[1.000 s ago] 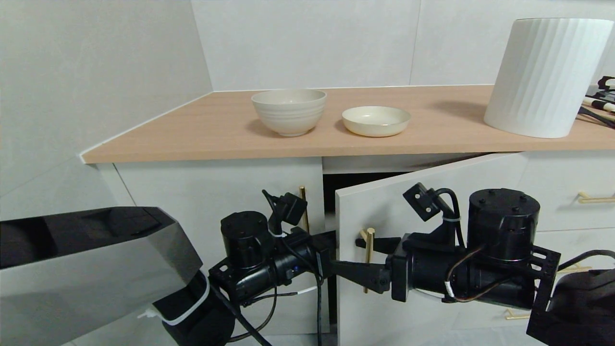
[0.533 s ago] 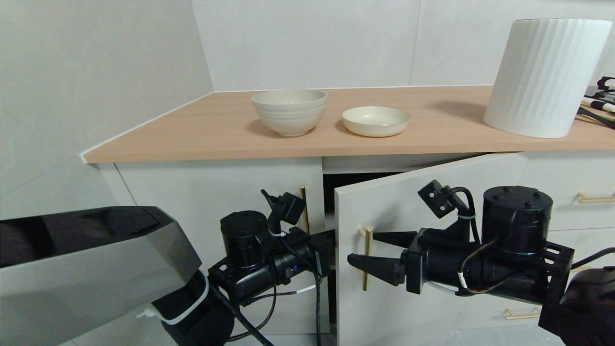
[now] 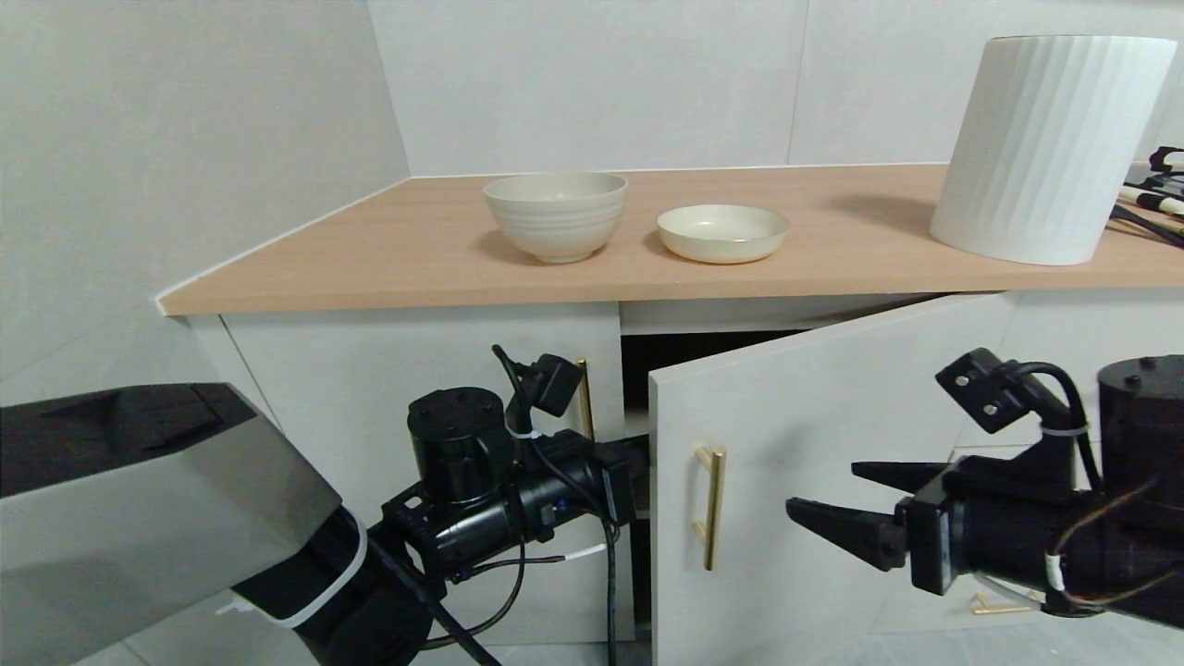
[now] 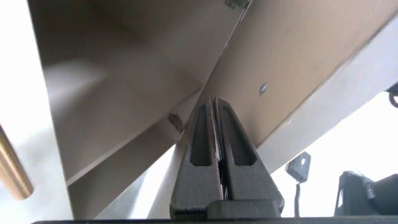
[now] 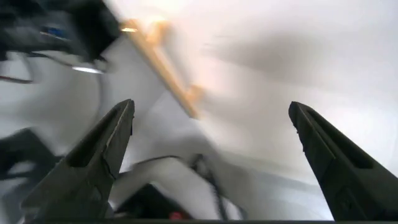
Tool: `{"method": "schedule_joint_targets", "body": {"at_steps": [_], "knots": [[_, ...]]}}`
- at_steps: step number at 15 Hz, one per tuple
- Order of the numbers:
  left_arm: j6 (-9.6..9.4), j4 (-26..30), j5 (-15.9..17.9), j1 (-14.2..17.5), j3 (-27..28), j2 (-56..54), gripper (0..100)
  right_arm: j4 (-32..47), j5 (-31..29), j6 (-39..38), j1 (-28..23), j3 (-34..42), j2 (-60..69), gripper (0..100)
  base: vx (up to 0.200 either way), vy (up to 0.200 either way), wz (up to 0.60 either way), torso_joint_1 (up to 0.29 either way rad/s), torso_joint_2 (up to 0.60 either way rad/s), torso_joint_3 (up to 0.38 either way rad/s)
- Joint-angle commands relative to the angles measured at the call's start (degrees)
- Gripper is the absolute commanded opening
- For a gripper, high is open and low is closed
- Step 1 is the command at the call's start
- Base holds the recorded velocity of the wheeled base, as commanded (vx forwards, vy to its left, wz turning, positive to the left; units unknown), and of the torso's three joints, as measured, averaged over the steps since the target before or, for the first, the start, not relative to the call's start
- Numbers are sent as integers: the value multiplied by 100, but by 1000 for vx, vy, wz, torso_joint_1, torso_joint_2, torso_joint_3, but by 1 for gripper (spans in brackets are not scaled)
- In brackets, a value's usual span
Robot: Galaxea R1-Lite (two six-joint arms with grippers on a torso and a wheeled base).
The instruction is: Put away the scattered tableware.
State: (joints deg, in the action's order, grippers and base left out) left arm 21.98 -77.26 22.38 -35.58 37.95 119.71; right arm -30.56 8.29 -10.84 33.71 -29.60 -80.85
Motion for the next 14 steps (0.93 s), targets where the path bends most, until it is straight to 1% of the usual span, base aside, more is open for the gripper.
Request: {"method": "schedule_joint_targets", "body": {"at_steps": [1,2,3,8,14], "knots": [[8,10,-15,8,2,-88,0,507,-47,108,66,156,1010,100,0,0,0,0,0,0],[-1,54,-6,8,-7,-71,0,604,270,108,66,174,1071,100,0,0,0,0,0,0],[8,80,-6,-1,-7,-53,0,613,419,108,66,165,1071,100,0,0,0,0,0,0],[8,89,3,-45,-16,0,0,630,481,99,57,235,1185,100,0,0,0,0,0,0],[8,89,3,-98,-24,8,0,630,507,99,57,323,1177,100,-200,0,0,3,5,2]]}}
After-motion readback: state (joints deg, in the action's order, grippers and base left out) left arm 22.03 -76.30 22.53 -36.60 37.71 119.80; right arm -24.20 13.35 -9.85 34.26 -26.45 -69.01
